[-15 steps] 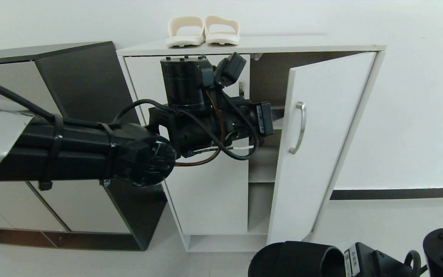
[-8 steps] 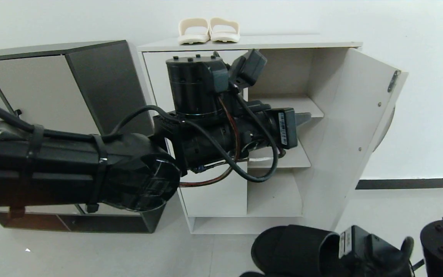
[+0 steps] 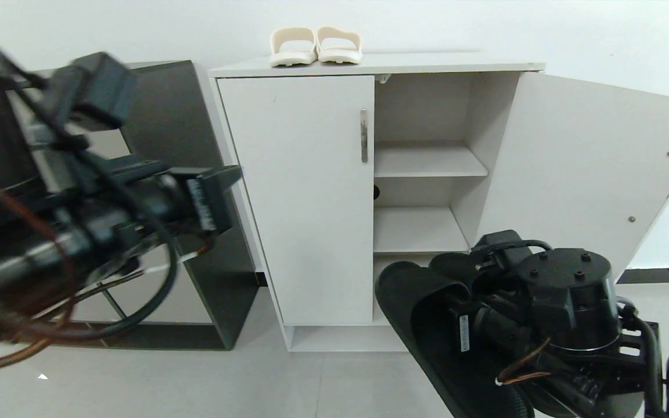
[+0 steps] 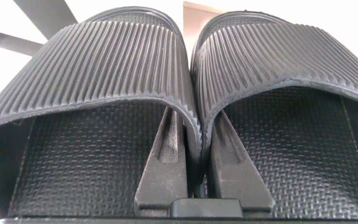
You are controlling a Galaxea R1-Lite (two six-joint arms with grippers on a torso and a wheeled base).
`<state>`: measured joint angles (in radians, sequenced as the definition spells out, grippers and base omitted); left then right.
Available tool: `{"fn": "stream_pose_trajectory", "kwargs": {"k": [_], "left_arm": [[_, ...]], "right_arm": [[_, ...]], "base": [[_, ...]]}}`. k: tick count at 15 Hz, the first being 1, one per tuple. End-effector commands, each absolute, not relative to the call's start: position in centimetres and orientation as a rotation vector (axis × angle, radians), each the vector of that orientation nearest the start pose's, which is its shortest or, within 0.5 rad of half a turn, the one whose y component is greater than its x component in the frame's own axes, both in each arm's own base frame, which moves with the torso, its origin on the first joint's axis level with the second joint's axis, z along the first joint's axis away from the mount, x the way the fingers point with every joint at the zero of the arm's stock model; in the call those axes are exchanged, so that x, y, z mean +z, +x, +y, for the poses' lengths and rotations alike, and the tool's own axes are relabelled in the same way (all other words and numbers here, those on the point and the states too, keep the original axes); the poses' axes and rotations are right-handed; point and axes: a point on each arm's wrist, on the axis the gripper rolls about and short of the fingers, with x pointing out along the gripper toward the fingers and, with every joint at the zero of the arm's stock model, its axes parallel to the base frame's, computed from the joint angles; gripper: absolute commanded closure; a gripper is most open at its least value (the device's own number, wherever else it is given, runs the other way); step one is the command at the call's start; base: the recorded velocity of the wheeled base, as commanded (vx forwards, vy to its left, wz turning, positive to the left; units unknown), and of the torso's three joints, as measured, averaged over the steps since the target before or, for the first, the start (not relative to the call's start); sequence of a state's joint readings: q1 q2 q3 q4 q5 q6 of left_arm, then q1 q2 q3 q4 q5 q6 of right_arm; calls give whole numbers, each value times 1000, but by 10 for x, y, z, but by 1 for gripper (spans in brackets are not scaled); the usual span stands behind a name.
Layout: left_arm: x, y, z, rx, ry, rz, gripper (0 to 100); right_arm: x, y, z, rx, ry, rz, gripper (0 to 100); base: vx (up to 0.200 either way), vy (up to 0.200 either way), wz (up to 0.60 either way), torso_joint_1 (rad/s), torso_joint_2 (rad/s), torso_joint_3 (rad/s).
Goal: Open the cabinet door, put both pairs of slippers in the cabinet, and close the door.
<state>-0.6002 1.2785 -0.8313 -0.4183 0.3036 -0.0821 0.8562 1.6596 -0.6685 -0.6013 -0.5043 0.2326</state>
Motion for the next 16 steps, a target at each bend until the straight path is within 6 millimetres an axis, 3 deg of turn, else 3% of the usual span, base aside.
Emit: {"fn": "stream_pose_trajectory", "kwargs": {"k": [1, 2, 4, 6, 8, 10, 13, 16], "left_arm": [[231, 47, -10, 151, -26, 25, 100], [214, 27, 5, 300, -27, 27, 100], [175, -6, 14, 516, -39, -1, 100], [143, -16, 14, 614, -31, 6, 100], [105, -28, 10, 405, 18, -37, 100], [80, -23, 4, 154, 51, -33, 100], [74, -23, -1, -37, 50, 14, 100], [75, -23, -1, -71, 43, 0, 100]], "right_arm": [[147, 198, 208, 292, -39, 363, 100], [147, 198, 207, 292, -42, 364, 100], [147, 197, 207, 289, -42, 364, 100], [146, 197, 207, 289, -43, 365, 100], [146, 198, 207, 288, -44, 366, 100], [144, 197, 206, 289, -50, 374, 100], [141, 198, 208, 291, -56, 381, 100], [138, 201, 214, 297, -43, 357, 100]], "base": [[0, 0, 0, 0, 0, 0], [0, 0, 0, 0, 0, 0], [0, 0, 0, 0, 0, 0], [0, 0, 0, 0, 0, 0], [0, 0, 0, 0, 0, 0], [0, 0, 0, 0, 0, 0], [0, 0, 0, 0, 0, 0], [0, 0, 0, 0, 0, 0]]}}
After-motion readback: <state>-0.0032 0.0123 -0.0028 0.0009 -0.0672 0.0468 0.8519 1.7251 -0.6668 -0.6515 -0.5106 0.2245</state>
